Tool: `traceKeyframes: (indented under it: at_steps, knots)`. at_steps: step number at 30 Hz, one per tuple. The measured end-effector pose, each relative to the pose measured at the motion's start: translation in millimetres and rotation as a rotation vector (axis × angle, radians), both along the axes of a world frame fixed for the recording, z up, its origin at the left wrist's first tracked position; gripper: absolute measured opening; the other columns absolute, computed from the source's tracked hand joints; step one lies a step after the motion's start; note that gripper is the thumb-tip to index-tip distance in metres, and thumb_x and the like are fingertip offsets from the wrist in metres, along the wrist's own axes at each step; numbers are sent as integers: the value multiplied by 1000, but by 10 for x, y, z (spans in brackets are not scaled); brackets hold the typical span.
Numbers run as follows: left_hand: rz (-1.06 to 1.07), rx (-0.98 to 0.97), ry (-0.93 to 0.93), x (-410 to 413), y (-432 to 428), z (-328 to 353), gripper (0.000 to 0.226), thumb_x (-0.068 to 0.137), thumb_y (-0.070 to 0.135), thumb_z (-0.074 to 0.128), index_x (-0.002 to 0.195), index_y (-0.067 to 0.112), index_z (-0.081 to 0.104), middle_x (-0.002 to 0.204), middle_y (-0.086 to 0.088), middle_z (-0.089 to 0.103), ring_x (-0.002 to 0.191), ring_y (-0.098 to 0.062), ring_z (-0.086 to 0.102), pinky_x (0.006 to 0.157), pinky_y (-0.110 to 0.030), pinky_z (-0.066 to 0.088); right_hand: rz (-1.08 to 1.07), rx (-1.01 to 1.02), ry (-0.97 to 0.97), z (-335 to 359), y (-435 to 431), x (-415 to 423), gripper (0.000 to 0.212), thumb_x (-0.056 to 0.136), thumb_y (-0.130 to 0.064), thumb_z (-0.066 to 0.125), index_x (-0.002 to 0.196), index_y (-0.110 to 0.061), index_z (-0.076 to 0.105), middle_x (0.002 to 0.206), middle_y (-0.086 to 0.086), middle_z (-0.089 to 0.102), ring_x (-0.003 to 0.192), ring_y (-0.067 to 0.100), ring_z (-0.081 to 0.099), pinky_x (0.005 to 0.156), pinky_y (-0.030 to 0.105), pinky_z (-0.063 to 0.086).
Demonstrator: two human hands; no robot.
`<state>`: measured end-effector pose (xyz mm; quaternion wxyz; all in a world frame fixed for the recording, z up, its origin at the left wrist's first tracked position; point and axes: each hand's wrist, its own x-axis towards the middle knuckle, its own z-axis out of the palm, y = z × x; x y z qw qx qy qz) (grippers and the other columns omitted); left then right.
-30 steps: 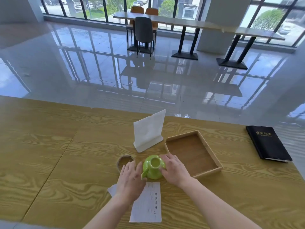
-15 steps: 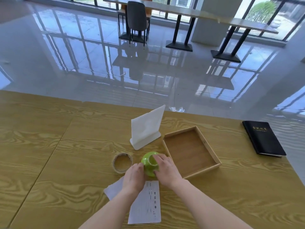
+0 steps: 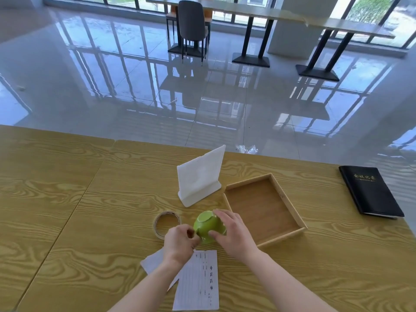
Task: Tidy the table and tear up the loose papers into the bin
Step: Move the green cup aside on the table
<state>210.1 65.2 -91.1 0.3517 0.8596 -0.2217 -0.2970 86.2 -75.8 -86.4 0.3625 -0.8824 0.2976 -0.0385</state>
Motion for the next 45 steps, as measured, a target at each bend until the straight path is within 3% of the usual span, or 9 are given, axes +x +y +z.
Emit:
traceKeyframes:
  at_steps: [7,11,18,21,24,32,36,40,45]
  knots:
    - [264,-159,521,77,87,-1,24,91,2,64,69,-6,70,57,-16,67,52,-30,67,52,-38,59,33,226,34,51,-133,-87,68,87,-55,65,148,-39,40,147,-22,42,135,1,36,114,29,30]
    - [376,-141,739,75,117,-85,33,90,2,64,57,0,66,53,-14,60,45,-27,59,50,-31,56,-7,270,98,34,-156,-49,40,102,-37,50,142,-38,50,147,-13,50,138,11,43,114,29,32]
    - [504,-124,974,23,167,-158,18,92,5,64,84,-11,64,62,-19,64,52,-26,65,48,-31,58,-47,99,148,-24,-143,262,29,102,-29,50,127,-27,66,130,-3,68,123,23,59,105,40,46]
    - [503,-135,923,-24,175,-169,21,96,6,58,94,-14,66,69,-22,69,53,-27,65,49,-32,57,-39,70,156,-47,-145,402,24,100,-28,53,116,-25,71,112,0,74,107,25,64,90,40,52]
    - [503,-142,826,-80,147,-173,27,99,9,52,92,-11,68,69,-22,70,53,-27,64,52,-34,57,-23,39,151,-89,-137,505,25,100,-24,54,117,-23,72,114,0,74,108,24,64,85,31,48]
    - [377,-111,606,-227,183,-208,34,103,29,43,93,7,67,92,-14,68,66,-22,65,56,-32,54,-16,59,223,-127,-106,599,37,103,-23,49,139,-20,57,139,5,61,133,30,48,111,43,40]
    - [217,-30,426,-280,222,-192,28,102,23,45,87,15,68,78,-4,66,64,-15,60,54,-28,47,-28,113,191,-109,-84,557,42,102,-20,50,145,-19,49,147,5,54,139,26,44,115,42,38]
    - [94,25,271,-268,282,-205,29,98,18,53,79,3,69,63,-2,58,57,-14,49,56,-32,39,-142,182,147,-93,-26,335,47,102,-21,51,148,-17,43,147,5,51,137,23,46,111,38,41]
    - [33,47,112,-246,301,-183,33,94,22,63,67,4,66,53,3,52,49,-10,41,51,-26,32,-256,201,108,-188,210,-8,37,101,-22,55,137,-20,53,129,-3,64,123,19,56,94,28,44]
